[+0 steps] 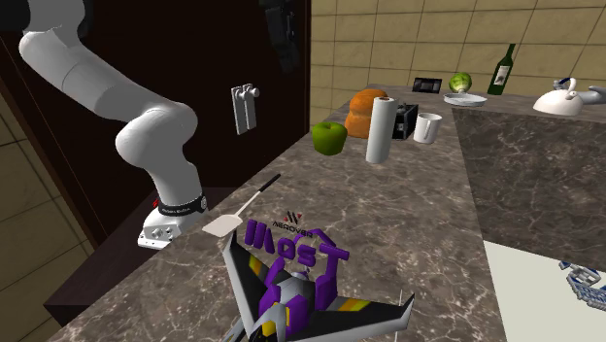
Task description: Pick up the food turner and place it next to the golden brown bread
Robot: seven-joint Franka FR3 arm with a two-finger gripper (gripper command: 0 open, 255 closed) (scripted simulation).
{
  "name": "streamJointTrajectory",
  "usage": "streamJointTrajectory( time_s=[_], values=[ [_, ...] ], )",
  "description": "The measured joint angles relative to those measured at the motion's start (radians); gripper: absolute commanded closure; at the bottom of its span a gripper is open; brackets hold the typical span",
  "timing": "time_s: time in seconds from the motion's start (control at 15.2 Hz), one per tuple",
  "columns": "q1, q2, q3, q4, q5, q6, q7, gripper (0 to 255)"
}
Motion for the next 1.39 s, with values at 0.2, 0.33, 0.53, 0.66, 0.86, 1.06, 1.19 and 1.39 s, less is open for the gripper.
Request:
streamJointTrajectory(
  time_s=[0.2, 0.33, 0.53, 0.66, 0.86, 1.06, 1.19, 1.39],
  values=[
    [0.021, -0.028, -0.027, -0.056, -0.001, 0.022, -0.061, 0],
    [0.054, -0.053, -0.066, -0.116, -0.004, 0.045, -0.156, 0],
    [0.105, -0.104, -0.124, -0.224, -0.01, 0.082, -0.301, 0],
    [0.138, -0.12, -0.172, -0.287, -0.022, 0.111, -0.408, 0],
    [0.177, -0.166, -0.243, -0.384, -0.05, 0.131, -0.565, 0],
    [0.213, -0.183, -0.322, -0.454, -0.088, 0.15, -0.726, 0],
    [0.231, -0.188, -0.379, -0.501, -0.122, 0.166, -0.837, 0],
    [0.251, -0.186, -0.472, -0.576, -0.186, 0.199, -1.005, 0]
  ],
)
